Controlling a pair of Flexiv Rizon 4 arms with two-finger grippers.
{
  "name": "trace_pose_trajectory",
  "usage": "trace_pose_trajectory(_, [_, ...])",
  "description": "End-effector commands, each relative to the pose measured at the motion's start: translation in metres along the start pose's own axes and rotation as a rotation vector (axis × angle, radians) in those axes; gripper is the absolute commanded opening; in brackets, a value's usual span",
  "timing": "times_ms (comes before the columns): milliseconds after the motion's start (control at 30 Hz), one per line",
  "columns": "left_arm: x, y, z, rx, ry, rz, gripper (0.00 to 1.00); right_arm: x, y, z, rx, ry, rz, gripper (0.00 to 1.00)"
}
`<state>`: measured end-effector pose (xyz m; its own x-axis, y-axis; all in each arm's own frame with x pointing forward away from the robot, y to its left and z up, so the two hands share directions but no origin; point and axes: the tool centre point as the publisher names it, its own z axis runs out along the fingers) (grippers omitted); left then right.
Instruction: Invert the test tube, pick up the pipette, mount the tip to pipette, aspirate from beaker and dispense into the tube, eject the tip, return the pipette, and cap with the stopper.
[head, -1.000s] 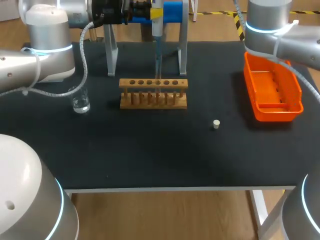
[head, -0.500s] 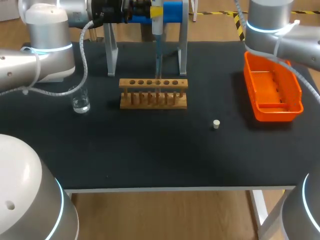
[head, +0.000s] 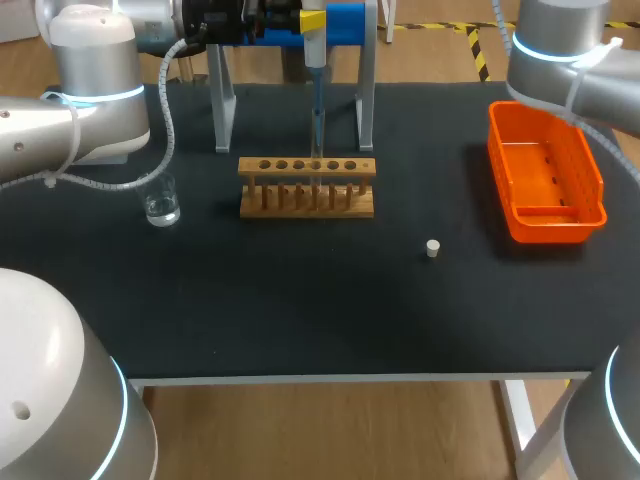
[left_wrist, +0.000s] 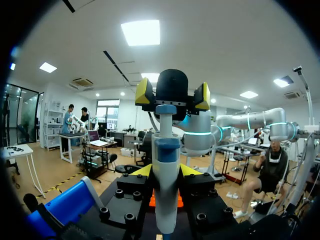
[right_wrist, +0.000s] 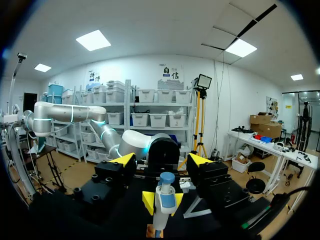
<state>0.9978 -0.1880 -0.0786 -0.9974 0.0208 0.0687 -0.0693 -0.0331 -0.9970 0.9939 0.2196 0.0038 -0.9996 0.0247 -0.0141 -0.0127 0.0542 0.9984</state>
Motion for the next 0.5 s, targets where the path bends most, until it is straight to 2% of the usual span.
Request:
trace_pose_trajectory(33, [0.0,-0.001,0.0,-0.002,-0.001,0.0,0.0,0.012,-0.002,-0.02,0.003,-0.017,-0.008,1.0])
trace_pose_trajectory(300, [0.0,-0.001,0.0,-0.002,-0.001,0.0,0.0,0.021,-0.019,-0.054,0.034,-0.049,-0.024,1.0])
trace_pose_trajectory(500, [0.0,-0.001,0.0,-0.002,-0.001,0.0,0.0,0.028,-0.052,-0.078,0.073,-0.054,-0.055,1.0])
